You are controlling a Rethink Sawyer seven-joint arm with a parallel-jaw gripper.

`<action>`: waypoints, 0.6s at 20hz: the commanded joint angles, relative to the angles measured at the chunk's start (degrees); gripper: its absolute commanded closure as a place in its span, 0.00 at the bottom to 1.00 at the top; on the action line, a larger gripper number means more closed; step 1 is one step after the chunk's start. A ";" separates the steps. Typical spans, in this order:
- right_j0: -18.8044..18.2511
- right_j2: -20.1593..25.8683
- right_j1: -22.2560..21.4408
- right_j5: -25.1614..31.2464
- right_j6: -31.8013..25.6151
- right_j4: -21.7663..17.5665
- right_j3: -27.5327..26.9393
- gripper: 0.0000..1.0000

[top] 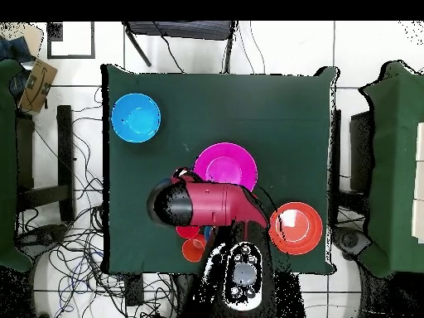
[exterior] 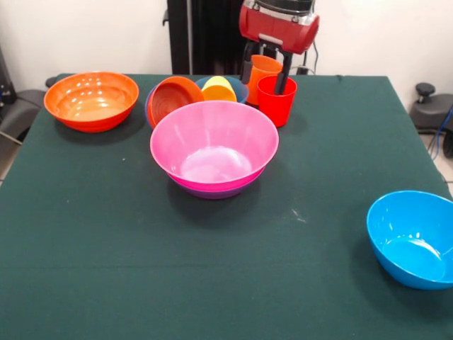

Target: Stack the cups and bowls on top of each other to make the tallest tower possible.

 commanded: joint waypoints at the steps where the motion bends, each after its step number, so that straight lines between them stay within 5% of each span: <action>1: -0.04 4.27 4.09 -1.09 0.83 -2.51 -2.67 0.00; 12: 0.96 4.38 6.68 -3.59 5.02 -0.06 -0.48 0.00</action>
